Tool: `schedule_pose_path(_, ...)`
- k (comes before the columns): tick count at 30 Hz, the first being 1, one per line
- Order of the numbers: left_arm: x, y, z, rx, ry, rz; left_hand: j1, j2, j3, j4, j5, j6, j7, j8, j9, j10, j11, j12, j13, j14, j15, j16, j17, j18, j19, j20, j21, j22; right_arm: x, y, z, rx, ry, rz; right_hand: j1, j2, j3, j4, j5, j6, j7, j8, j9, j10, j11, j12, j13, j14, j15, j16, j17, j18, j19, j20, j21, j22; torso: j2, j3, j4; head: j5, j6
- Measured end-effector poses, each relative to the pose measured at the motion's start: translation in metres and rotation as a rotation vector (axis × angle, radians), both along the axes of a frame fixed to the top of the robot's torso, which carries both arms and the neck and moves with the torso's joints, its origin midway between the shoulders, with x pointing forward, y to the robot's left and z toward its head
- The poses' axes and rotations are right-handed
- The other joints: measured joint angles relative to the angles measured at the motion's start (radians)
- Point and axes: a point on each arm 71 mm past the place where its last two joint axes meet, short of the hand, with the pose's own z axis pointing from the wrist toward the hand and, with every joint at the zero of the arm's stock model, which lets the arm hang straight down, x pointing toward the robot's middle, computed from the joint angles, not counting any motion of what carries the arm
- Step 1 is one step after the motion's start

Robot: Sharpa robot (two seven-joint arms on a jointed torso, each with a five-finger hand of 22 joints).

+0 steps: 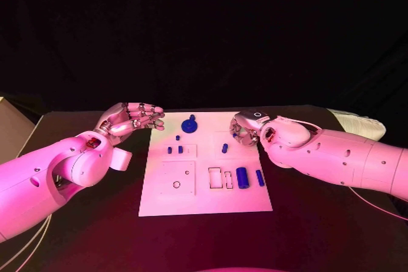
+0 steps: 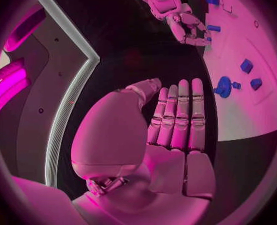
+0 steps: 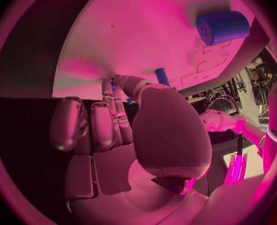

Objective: Assemble the parts on the task board

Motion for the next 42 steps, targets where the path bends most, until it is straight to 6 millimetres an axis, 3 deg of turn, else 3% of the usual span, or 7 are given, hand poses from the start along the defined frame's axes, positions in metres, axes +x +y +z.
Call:
schedule_pose_path(8, 0.0, 0.0, 0.0, 0.012, -0.006, -0.001, 0.0, 0.0, -0.003, -0.003, 0.0, 0.004, 0.004, -0.005, -0.004, -0.004, 0.004, -0.013, 0.0, -0.006, 0.006, -0.018, 0.006, 0.0, -0.009, 0.001, 0.0, 0.003, -0.001, 0.002, -0.001, -0.009, -0.014, -0.017, 0.0, 0.0, 0.002, 0.002, 0.002, 0.0, 0.0, 0.001, 0.006, 0.006, -0.002, -0.005, -0.002, -0.002, -0.005, 0.007, 0.0, 0.0, 0.004, -0.004, 0.014, 0.014, 0.0, -0.0006, 0.0, -0.005, -0.002)
schedule_pose_path(11, 0.0, 0.0, 0.0, 0.014, -0.007, -0.001, 0.0, 0.0, -0.004, -0.004, 0.0, 0.004, 0.004, -0.005, -0.004, -0.004, 0.004, -0.015, 0.0, -0.006, 0.006, -0.018, 0.007, 0.0, -0.009, 0.001, 0.0, 0.003, -0.002, 0.003, -0.001, -0.01, -0.018, -0.021, 0.0, 0.0, 0.009, 0.0, 0.021, 0.001, -0.001, 0.008, 0.008, 0.009, -0.002, -0.006, -0.003, 0.0, -0.007, 0.009, 0.0, -0.015, 0.004, -0.004, 0.021, 0.022, 0.0, -0.0005, 0.0, -0.007, -0.002)
schedule_pose_path(15, 0.0, 0.0, -0.001, 0.017, -0.008, -0.001, 0.008, 0.0, -0.006, -0.006, 0.0, 0.004, 0.004, -0.01, -0.005, -0.006, 0.006, -0.019, 0.0, -0.009, 0.009, -0.021, 0.009, 0.0, -0.013, 0.005, 0.0, 0.004, -0.004, 0.003, -0.002, -0.007, -0.027, -0.027, -0.01, -0.001, 0.015, -0.007, 0.05, 0.003, -0.003, 0.012, 0.016, 0.018, -0.003, -0.014, -0.007, 0.0, -0.007, 0.015, -0.001, -0.015, 0.011, -0.003, 0.035, 0.039, 0.0, -0.0005, 0.0, -0.008, -0.001)
schedule_pose_path(26, 0.0, 0.001, -0.003, 0.023, -0.008, 0.0, 0.008, 0.0, -0.005, -0.011, 0.0, 0.003, 0.003, -0.01, -0.005, -0.008, 0.007, -0.019, 0.0, -0.009, 0.009, -0.026, 0.01, 0.0, -0.017, 0.002, 0.0, 0.005, -0.011, 0.002, -0.002, 0.013, -0.042, -0.037, -0.011, 0.0, 0.015, -0.007, 0.055, 0.003, -0.003, 0.011, 0.022, 0.018, -0.003, -0.016, -0.007, 0.0, -0.007, 0.019, -0.001, -0.015, 0.014, -0.007, 0.051, 0.055, 0.0, 0.0, 0.001, -0.008, 0.002)
schedule_pose_path(42, 0.001, 0.003, -0.004, 0.028, -0.007, 0.01, 0.008, 0.0, -0.005, -0.011, 0.0, 0.007, 0.007, -0.014, -0.007, -0.011, 0.011, -0.024, 0.0, -0.009, 0.009, -0.029, 0.012, 0.0, -0.02, 0.005, 0.0, 0.006, -0.022, 0.001, 0.019, 0.068, -0.087, -0.018, -0.015, -0.001, 0.021, -0.007, 0.059, 0.0, -0.005, 0.016, 0.025, 0.022, 0.0, -0.018, -0.007, 0.0, -0.007, 0.023, 0.003, -0.015, 0.018, -0.003, 0.073, 0.076, -0.002, -0.0006, -0.0012, 0.0, 0.006)
